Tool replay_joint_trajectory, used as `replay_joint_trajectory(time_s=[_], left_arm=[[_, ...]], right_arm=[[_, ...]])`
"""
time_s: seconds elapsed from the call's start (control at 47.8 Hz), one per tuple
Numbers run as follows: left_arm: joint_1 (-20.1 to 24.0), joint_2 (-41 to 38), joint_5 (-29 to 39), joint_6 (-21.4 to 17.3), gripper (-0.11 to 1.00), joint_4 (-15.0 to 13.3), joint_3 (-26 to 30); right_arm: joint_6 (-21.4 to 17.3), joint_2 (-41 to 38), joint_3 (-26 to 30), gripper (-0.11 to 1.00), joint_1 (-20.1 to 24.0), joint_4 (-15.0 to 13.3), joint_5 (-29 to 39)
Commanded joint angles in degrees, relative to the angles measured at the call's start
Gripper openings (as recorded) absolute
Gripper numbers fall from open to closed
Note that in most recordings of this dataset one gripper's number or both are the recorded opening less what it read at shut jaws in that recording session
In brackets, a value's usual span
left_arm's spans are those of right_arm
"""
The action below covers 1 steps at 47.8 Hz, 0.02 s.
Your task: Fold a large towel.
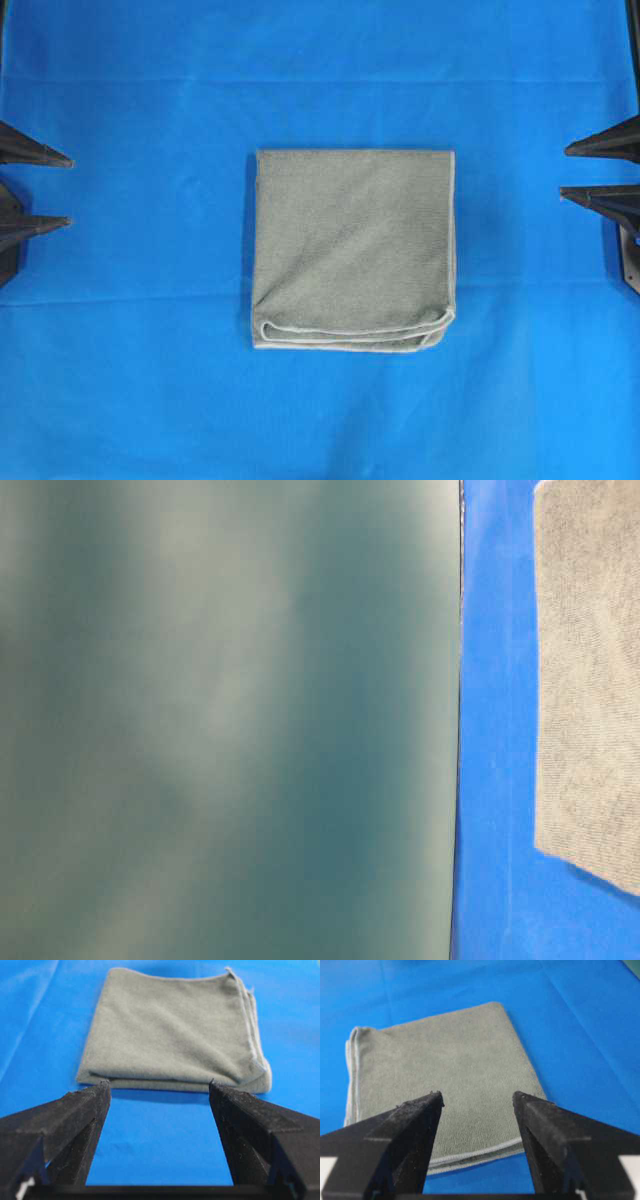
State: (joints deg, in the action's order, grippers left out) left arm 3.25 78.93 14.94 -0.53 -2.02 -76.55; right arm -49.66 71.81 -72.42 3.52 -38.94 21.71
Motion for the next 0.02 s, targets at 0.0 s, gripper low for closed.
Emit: replay_joint_trajectory(time_s=[0.0], left_arm=[[0.18, -0.62, -0.26, 0.09, 0.76, -0.09, 0.62]], right_arm=[[0.00, -0.88, 0.62, 0.62, -0.09, -0.18, -0.18]])
